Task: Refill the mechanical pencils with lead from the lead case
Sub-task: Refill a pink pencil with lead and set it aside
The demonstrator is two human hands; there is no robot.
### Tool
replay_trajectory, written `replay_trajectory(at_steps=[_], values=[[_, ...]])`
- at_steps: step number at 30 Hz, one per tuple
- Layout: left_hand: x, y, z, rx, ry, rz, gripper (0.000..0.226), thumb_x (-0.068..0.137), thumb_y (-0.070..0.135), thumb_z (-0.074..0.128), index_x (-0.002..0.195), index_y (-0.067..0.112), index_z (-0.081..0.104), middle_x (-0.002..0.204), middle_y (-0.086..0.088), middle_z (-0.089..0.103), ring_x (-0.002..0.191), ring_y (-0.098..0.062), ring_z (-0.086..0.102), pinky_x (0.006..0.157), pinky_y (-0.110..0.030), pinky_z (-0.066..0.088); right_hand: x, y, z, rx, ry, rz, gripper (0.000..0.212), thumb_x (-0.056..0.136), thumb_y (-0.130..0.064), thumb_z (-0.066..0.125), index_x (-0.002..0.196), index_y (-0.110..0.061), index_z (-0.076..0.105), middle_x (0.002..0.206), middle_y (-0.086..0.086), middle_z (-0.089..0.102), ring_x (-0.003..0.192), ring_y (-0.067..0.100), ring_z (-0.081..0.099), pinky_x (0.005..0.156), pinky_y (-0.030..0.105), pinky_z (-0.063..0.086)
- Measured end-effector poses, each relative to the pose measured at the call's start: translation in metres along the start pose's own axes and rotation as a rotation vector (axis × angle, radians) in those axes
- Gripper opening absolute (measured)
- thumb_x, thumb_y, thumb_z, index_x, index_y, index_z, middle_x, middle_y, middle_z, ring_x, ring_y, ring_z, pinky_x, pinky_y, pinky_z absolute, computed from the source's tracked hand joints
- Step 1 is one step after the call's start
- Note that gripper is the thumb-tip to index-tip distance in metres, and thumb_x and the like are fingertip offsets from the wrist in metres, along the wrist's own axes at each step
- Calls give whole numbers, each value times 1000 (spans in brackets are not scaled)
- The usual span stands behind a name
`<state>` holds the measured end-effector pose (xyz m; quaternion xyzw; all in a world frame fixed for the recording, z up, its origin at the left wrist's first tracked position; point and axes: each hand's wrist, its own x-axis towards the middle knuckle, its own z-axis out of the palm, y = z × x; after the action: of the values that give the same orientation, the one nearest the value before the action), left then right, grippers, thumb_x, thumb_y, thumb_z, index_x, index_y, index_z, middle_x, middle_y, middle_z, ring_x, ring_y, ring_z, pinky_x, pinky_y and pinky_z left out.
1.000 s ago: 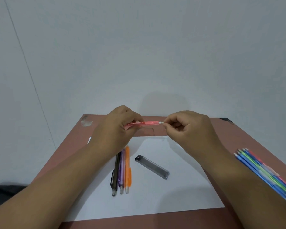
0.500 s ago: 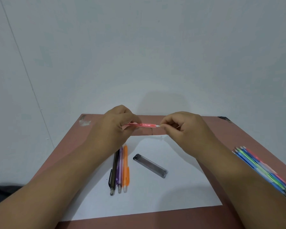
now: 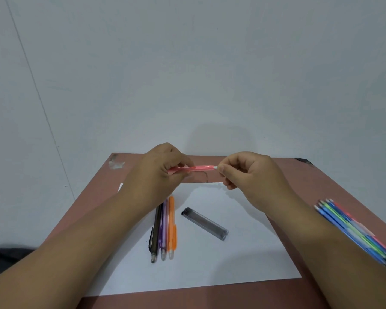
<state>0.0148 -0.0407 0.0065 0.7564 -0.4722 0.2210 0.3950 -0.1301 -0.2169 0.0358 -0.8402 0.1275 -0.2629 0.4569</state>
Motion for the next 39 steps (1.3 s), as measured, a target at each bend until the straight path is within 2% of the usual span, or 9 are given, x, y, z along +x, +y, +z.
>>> replay_trajectory(at_steps=[5,8,11,14,17,23,27,30,39], values=[[0,-3,0,6,-20,-2,18,83,18,81,96,30,77,85,12,59,84,-4,55,71,-22,47,0,1,1,10,18,-34,14,92,-19,72,79,-24,76,71,1,72,69,20,69,69,33,58],[0,-7,0,3,-20,-26,19,83,20,80,98,30,77,86,13,60,86,-4,57,73,-20,46,7,11,1,25,31,-1,13,95,-17,69,90,-26,77,79,-4,72,69,8,67,67,22,57],[0,-11,0,33,-53,-41,19,85,19,78,100,29,77,84,16,57,85,-3,56,72,-21,44,15,33,2,-238,23,-24,20,95,-18,68,107,-32,75,91,-15,68,78,-3,62,71,5,46],[0,-13,1,46,-87,-71,20,86,18,76,102,31,77,83,14,56,86,-2,54,73,-23,43,19,46,4,-432,-78,-43,24,95,-21,69,115,-32,74,99,-15,65,81,-7,57,71,1,37],[0,-12,1,45,-113,-107,20,87,19,74,102,32,77,86,12,57,87,-3,54,74,-26,46,22,48,6,-457,-134,-33,20,93,-24,71,110,-34,75,103,-14,67,85,-6,57,74,5,37],[0,-12,1,65,-131,-109,18,87,19,76,101,31,77,86,12,59,85,-4,54,71,-19,41,22,44,11,-469,-106,4,13,92,-19,69,87,-29,77,84,-14,71,74,-1,62,60,7,43],[0,-13,2,49,-121,-123,19,86,19,77,99,33,76,86,12,59,85,-3,55,72,-23,44,20,33,12,-97,56,108,10,88,-15,74,83,-23,77,76,-2,74,61,8,64,59,17,52],[0,-14,3,42,-108,-112,19,85,18,78,98,32,76,86,12,59,85,-1,55,71,-22,43,15,22,9,253,98,145,6,84,-9,80,86,-14,79,80,10,76,65,10,66,74,27,60],[0,-10,2,35,-98,-98,19,84,16,78,97,29,77,84,12,59,84,-4,56,70,-20,42,11,15,10,453,58,186,8,84,-1,78,91,-5,77,82,8,77,69,14,69,78,28,62]])
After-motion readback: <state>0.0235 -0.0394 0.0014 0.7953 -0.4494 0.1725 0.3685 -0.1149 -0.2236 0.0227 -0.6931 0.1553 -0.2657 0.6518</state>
